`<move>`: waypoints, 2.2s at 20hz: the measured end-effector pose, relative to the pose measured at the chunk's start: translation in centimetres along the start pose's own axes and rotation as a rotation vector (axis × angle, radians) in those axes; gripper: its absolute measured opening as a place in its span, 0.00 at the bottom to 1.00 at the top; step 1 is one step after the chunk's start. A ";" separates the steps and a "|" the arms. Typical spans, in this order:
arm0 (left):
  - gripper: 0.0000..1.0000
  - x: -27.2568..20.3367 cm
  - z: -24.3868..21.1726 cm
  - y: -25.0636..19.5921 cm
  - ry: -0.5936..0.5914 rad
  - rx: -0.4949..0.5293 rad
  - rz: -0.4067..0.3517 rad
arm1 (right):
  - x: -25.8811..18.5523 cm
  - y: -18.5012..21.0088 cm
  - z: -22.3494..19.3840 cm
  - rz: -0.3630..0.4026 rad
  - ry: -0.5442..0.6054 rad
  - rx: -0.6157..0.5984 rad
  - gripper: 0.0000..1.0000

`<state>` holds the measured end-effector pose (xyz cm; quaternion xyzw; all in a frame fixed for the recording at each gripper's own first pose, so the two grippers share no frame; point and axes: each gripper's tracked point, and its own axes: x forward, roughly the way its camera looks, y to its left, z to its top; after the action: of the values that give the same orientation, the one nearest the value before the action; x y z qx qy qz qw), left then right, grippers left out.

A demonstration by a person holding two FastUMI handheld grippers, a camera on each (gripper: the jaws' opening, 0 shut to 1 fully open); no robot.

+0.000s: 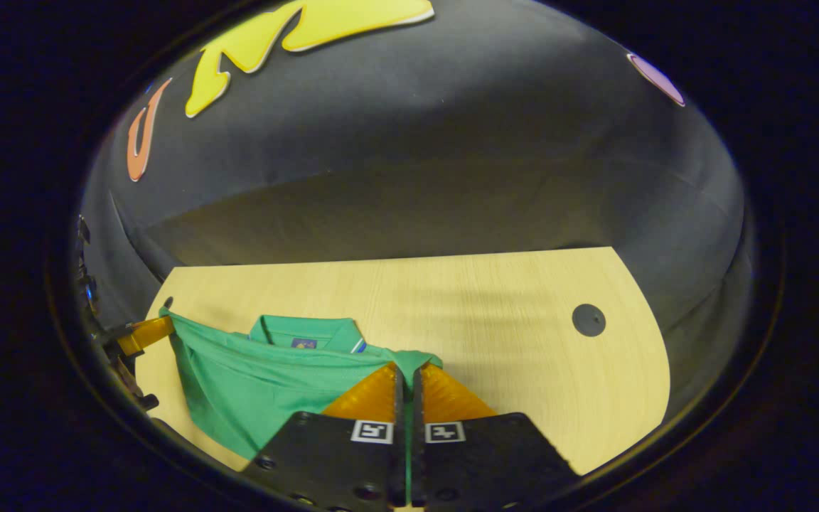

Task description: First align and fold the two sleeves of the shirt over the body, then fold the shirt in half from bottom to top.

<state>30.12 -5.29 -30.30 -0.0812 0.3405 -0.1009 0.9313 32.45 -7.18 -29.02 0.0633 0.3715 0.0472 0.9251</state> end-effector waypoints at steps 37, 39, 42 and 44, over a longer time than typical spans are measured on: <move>0.97 -38.0 10.1 -10.4 -0.545 0.151 0.196 | -42.4 7.3 -0.3 -0.072 -0.667 -0.074 0.96; 0.97 -38.5 9.4 -11.5 -0.545 0.142 0.176 | -43.0 7.2 -1.2 -0.085 -0.670 -0.075 0.97; 1.00 -38.9 8.8 -12.2 -0.545 0.156 0.161 | -43.2 7.3 -1.6 -0.093 -0.680 -0.093 0.97; 0.98 -39.0 9.3 -12.4 -0.560 0.174 0.162 | -43.3 7.7 -1.6 -0.091 -0.685 -0.097 0.97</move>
<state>5.36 -6.98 3.52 0.0017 0.0659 -0.0289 0.9974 -0.16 -5.25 0.47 0.0148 0.0393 -0.0004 0.9991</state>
